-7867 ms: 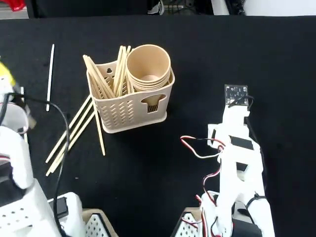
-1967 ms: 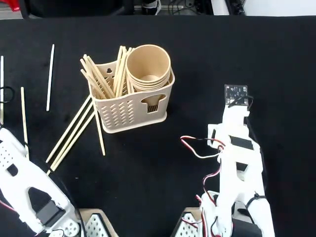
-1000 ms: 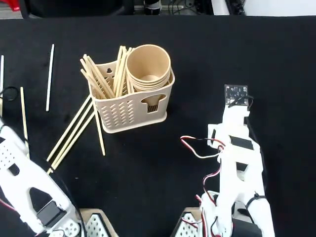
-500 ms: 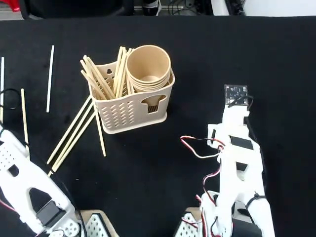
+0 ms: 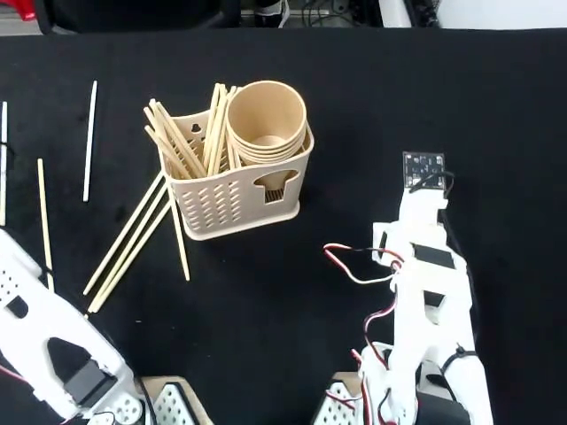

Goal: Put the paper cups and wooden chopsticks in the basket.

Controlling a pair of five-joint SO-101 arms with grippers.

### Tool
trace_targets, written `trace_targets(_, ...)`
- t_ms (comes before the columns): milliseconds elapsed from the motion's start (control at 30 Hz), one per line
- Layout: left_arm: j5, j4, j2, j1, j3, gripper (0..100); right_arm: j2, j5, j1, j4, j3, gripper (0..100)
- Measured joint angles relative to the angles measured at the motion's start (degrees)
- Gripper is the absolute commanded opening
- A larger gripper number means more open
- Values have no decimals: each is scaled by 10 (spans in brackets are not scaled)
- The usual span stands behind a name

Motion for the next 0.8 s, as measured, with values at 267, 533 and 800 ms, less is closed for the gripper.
trace_targets(267,84,4,-128,0,0,27,0,0,0,0,0,21)
trace_targets(533,102,5,-275,0,220,29,0,0,0,0,0,21)
trace_targets(800,102,-8,-428,45,432,30,0,0,0,0,0,21)
